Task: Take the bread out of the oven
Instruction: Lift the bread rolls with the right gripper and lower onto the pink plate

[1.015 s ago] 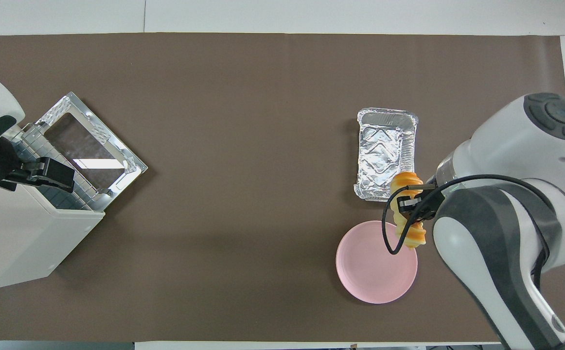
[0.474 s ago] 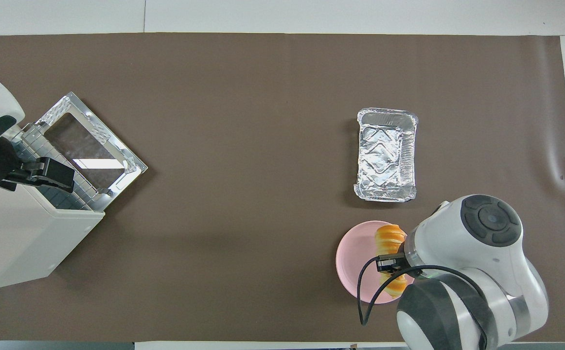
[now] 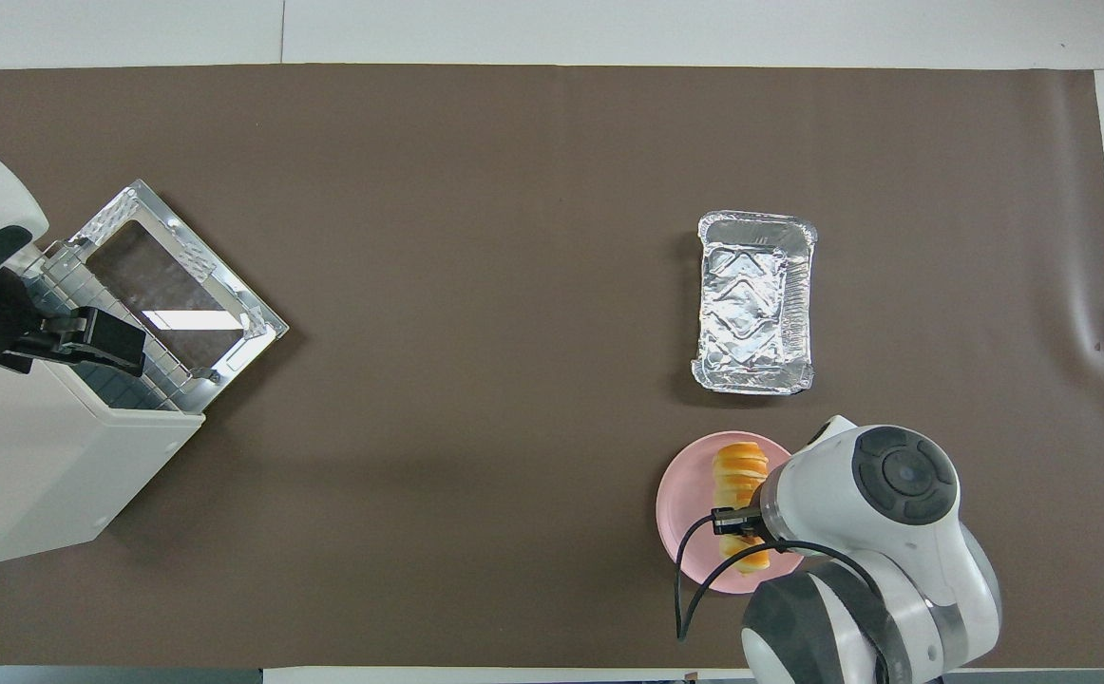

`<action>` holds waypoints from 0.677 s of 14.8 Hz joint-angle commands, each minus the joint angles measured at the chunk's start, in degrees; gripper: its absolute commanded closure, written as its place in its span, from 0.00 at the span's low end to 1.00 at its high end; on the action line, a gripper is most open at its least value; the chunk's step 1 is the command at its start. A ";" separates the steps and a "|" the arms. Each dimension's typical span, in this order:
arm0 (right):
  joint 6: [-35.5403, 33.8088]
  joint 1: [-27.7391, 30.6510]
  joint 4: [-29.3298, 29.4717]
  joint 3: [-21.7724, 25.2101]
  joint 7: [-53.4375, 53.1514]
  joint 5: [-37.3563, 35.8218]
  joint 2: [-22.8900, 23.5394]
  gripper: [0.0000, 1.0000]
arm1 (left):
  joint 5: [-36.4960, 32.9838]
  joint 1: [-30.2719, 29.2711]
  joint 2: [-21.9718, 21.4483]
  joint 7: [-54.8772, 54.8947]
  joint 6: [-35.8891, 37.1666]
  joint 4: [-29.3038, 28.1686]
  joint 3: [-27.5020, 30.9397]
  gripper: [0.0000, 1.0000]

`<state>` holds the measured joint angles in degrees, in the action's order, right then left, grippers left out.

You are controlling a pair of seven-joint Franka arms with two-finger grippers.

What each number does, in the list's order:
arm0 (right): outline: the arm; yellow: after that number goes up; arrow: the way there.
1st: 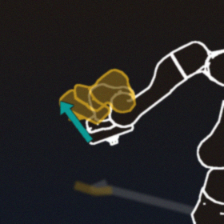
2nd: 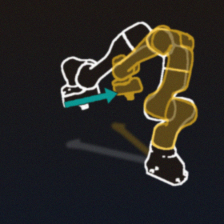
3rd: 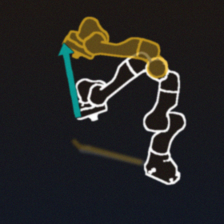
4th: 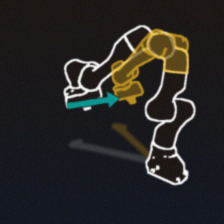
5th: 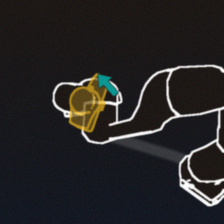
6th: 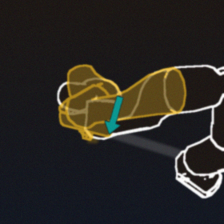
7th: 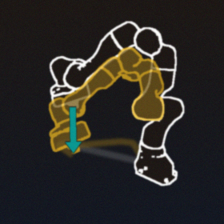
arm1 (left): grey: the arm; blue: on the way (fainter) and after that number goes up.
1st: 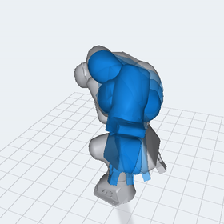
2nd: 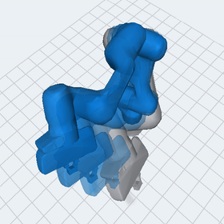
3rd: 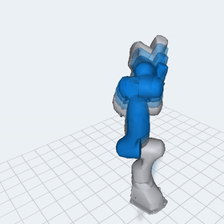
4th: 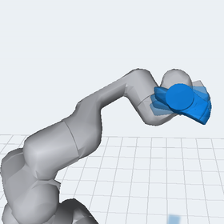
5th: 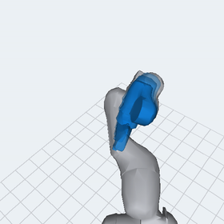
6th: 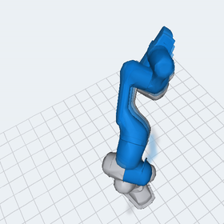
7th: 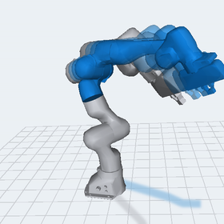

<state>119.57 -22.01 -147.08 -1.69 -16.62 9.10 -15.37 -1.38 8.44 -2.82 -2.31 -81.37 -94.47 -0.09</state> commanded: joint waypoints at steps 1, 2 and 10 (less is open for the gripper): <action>4.87 -1.10 -3.20 0.11 -1.66 0.13 0.16 1.00 | -0.91 -0.62 -0.52 0.20 -0.19 -0.10 -0.35 0.00; 5.23 -1.20 -3.30 0.11 -1.66 0.13 0.51 0.98 | -0.91 -0.62 -0.52 0.20 -0.19 -0.10 -0.35 0.00; -3.43 0.12 8.09 0.46 1.23 -1.88 1.57 0.00 | -0.91 -0.62 -0.52 0.20 -0.19 -0.10 -0.35 0.00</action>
<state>122.26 -22.86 -145.53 -1.47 -16.95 8.83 -14.27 -1.38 8.44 -2.82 -2.31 -81.37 -94.47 -0.09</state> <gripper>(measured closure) 0.238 0.000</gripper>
